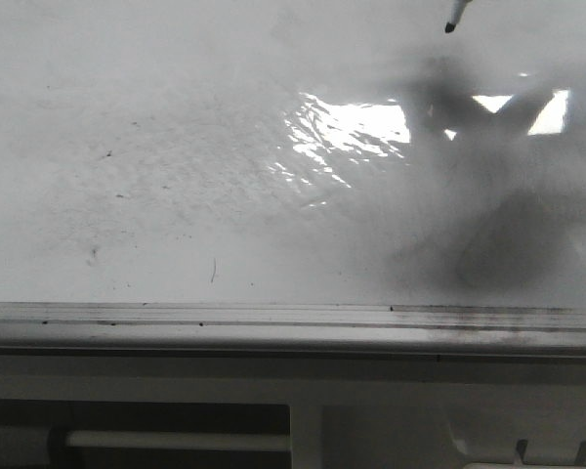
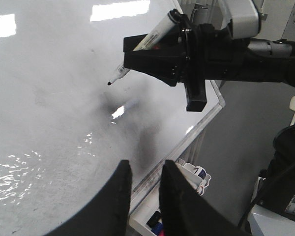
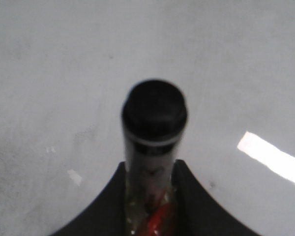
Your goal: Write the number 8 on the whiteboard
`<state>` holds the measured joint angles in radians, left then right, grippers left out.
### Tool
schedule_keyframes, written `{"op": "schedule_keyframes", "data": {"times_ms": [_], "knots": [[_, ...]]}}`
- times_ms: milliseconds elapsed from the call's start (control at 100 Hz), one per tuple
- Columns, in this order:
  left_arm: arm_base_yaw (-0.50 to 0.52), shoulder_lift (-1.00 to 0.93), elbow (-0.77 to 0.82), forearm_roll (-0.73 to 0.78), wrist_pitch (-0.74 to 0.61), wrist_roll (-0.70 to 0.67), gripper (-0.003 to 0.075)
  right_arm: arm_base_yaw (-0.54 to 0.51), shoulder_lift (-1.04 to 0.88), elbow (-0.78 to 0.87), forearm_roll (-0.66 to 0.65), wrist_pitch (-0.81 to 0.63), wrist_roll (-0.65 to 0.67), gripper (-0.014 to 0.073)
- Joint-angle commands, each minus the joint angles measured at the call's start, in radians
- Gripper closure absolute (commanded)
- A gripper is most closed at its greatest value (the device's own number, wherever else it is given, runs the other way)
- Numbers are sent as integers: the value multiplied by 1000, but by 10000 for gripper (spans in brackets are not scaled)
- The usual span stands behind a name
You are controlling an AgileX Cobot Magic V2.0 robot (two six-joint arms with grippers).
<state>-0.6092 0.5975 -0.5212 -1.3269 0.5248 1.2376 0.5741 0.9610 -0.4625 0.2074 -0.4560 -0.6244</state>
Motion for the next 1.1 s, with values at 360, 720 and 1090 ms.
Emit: {"op": "schedule_keyframes", "data": {"times_ms": [360, 720, 1090], "knots": [[2, 2, -26, -47, -10, -8, 605, 4, 132, -26, 24, -90, 22, 665], [2, 2, -26, -47, -6, -8, 605, 4, 0, -26, 53, 82, 1, 664], [2, 2, -26, -47, -6, -8, 605, -42, -92, -26, 53, 362, 2, 654]]}}
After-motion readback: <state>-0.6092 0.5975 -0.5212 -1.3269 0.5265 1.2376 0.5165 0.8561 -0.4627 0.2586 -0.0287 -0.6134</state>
